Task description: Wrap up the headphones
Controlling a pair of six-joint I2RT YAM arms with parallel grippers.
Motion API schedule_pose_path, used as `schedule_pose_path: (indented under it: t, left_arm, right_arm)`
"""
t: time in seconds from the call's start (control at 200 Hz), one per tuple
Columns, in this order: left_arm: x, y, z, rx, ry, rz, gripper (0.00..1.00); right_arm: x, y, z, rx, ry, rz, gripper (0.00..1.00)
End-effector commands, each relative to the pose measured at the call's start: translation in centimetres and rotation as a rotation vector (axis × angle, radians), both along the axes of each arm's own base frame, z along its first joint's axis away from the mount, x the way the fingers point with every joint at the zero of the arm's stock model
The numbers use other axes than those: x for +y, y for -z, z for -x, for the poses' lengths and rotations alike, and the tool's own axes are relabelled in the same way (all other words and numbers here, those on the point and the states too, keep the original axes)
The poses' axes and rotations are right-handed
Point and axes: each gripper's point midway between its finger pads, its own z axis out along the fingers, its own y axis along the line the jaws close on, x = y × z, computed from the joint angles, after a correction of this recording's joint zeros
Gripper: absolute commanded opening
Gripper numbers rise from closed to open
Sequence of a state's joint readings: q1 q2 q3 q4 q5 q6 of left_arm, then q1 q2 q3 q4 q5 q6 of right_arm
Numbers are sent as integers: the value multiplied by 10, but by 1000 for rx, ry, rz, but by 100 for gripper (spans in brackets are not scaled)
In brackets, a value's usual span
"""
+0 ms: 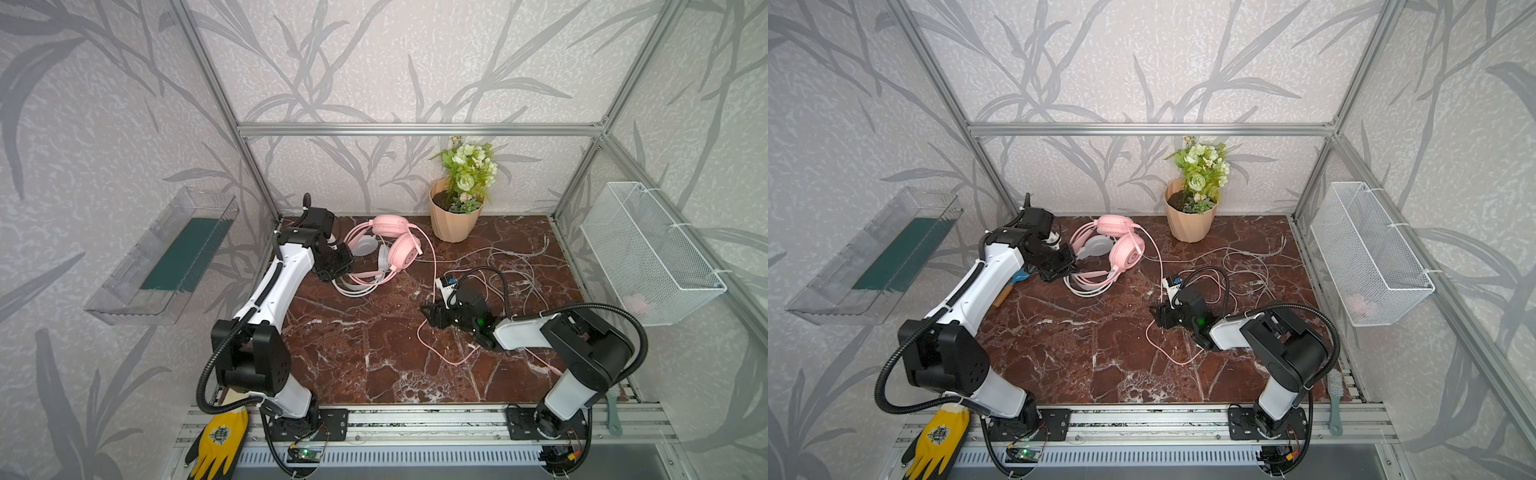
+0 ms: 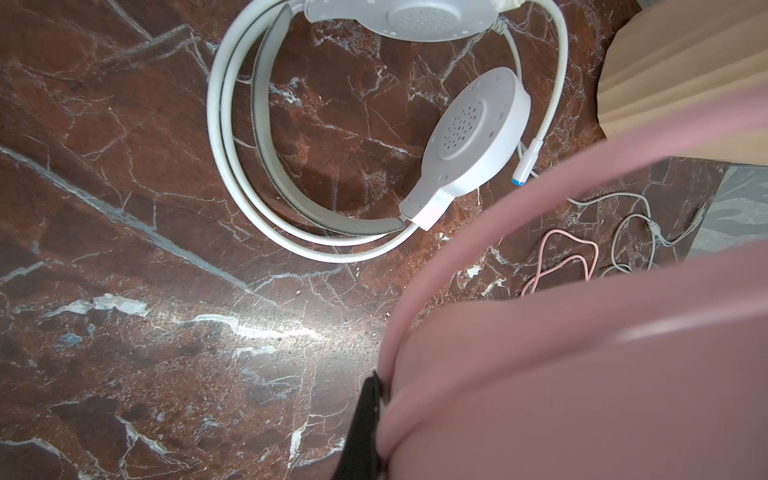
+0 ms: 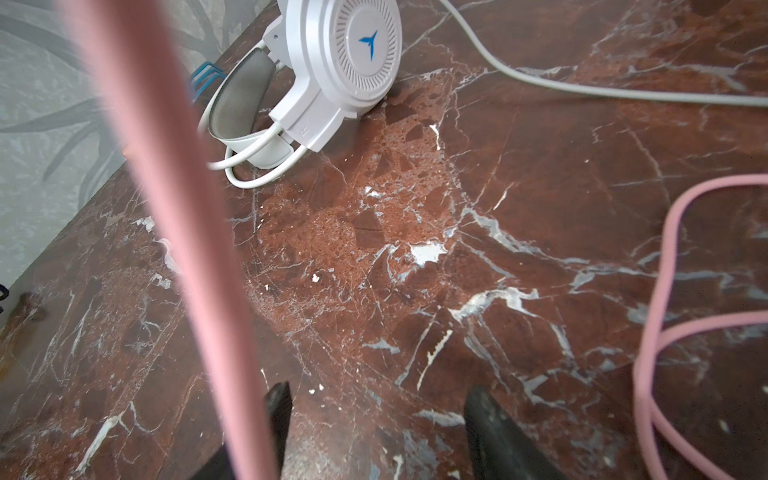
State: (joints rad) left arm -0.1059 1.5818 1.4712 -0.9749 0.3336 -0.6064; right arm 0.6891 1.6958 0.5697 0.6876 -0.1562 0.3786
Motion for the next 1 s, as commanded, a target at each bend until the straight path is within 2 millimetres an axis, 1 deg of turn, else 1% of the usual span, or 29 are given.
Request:
schedule_pose_path:
  t: [0.0, 0.085, 0.16, 0.27, 0.295, 0.335, 0.37, 0.455, 0.485, 0.58, 0.635, 0.68, 0.7, 0.76, 0.845, 0.915, 0.995]
  left_arm:
    - [-3, -33, -15, -110, -33, 53, 0]
    - [-4, -37, -20, -123, -59, 67, 0]
    - [-4, -40, -23, -135, -82, 79, 0]
    - [-3, -40, -27, -140, -108, 88, 0]
    - [-3, -40, -28, -142, -113, 86, 0]
    - [-1, -39, -29, -141, -127, 81, 0]
    - [1, -39, -29, -145, -139, 77, 0]
    - [5, -39, -32, -152, -167, 64, 0]
    - [5, -39, -33, -154, -173, 63, 0]
    - [4, -41, -37, -166, -179, 79, 0]
    - [2, -41, -38, -164, -176, 86, 0]
    - [2, -40, -38, -161, -173, 87, 0]
    - [2, -40, -37, -160, -171, 86, 0]
    - [2, -39, -36, -159, -169, 86, 0]
    - [1, -39, -35, -159, -163, 89, 0]
    - [1, -41, -34, -164, -161, 92, 0]
    - [1, -44, -32, -169, -159, 91, 0]
  right_arm:
    - [11, -14, -4, -34, -1, -44, 58]
    - [17, -16, 0, -32, -34, -54, 44]
    - [20, -15, 6, -25, -60, -44, 34]
    - [21, -17, 14, -30, -77, -16, 31]
    - [21, -17, 17, -30, -88, -6, 27]
    - [22, -17, 21, -27, -106, 12, 26]
    - [23, -18, 24, -27, -126, 27, 22]
    - [25, -18, 35, -30, -183, 83, 18]
    - [26, -19, 38, -42, -202, 104, 15]
    - [25, -21, 42, -62, -225, 146, 15]
    - [22, -19, 41, -60, -212, 155, 17]
    - [20, -20, 40, -61, -195, 146, 20]
    - [20, -19, 40, -61, -188, 142, 23]
    - [20, -20, 37, -64, -164, 123, 37]
    - [16, -20, 30, -47, -99, 108, 47]
    - [13, -25, 22, -65, -42, 73, 56]
    - [5, -32, 10, -90, 58, 19, 72]
